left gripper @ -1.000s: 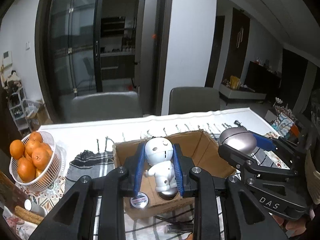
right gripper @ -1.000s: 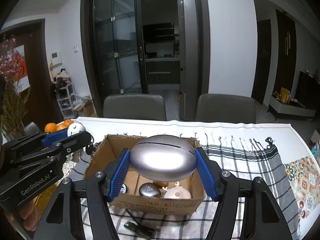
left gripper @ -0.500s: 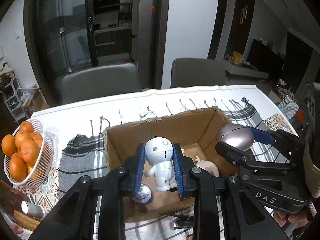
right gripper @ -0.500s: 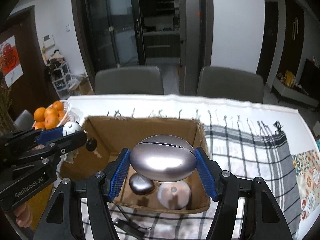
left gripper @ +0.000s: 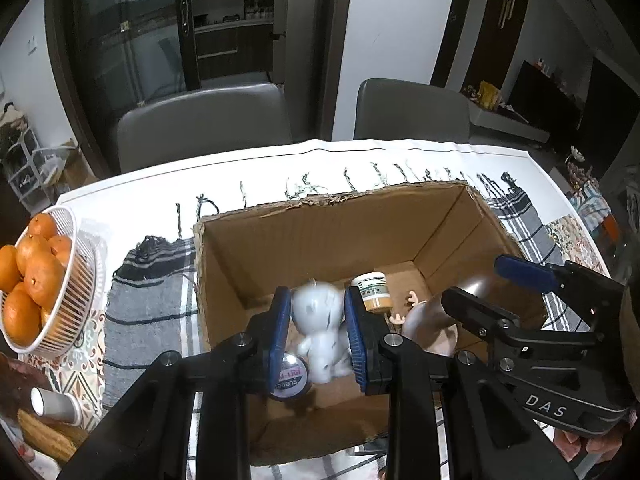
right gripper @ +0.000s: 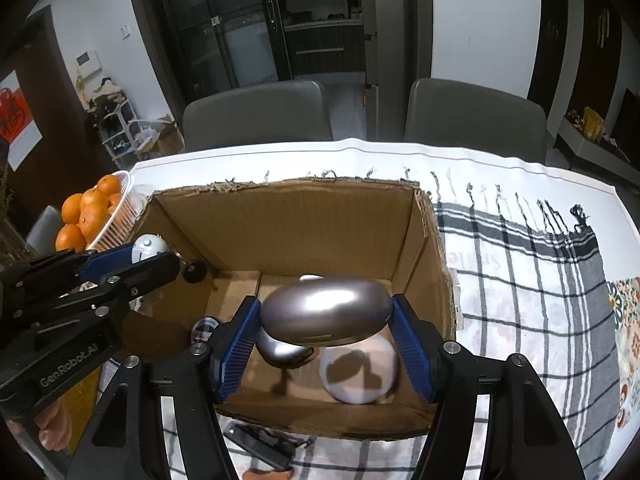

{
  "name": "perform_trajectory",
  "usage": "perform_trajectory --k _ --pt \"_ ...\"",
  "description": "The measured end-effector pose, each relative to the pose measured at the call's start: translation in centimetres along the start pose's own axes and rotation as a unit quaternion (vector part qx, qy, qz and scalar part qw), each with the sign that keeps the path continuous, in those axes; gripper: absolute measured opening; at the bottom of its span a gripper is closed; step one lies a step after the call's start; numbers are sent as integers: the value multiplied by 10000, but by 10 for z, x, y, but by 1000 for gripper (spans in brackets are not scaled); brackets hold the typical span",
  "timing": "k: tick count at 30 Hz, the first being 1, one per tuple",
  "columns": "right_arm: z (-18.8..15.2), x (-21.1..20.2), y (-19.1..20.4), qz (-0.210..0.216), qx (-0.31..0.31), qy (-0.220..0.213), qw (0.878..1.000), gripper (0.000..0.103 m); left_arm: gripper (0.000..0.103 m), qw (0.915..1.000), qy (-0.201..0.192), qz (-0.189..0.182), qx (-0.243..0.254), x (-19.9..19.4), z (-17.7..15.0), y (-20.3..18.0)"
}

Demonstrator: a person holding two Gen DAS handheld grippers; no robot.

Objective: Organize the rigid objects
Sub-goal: 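Lower the figurine and speaker into the box and open both tools, then withdraw both tools from the box toward the flashlight and wooden piece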

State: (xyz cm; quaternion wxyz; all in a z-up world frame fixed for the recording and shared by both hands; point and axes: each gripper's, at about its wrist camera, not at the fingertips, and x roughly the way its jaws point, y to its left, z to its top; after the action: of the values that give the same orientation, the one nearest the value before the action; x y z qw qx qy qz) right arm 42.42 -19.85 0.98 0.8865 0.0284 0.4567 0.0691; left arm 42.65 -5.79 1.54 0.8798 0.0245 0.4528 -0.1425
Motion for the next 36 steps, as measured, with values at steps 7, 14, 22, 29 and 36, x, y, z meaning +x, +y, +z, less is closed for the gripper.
perform_trajectory --k 7,14,22,29,36 --pt "0 -7 -1 -224 -2 -132 9997 72 44 9996 -215 189 42 -15 -8 -2" --pt "-13 -34 5 -409 -2 -571 9975 72 49 9977 -589 348 -18 -41 -26 0" --pt "-37 -65 22 -593 -108 -997 9932 74 54 9938 -933 602 93 -68 -52 -2" --pt "-63 -82 29 -538 -122 -1159 9917 75 58 9929 -1060 541 30 -87 -80 -1" --pt "-92 -92 39 -441 -93 -1192 9918 79 61 9922 -1131 527 0 -98 -109 -1"
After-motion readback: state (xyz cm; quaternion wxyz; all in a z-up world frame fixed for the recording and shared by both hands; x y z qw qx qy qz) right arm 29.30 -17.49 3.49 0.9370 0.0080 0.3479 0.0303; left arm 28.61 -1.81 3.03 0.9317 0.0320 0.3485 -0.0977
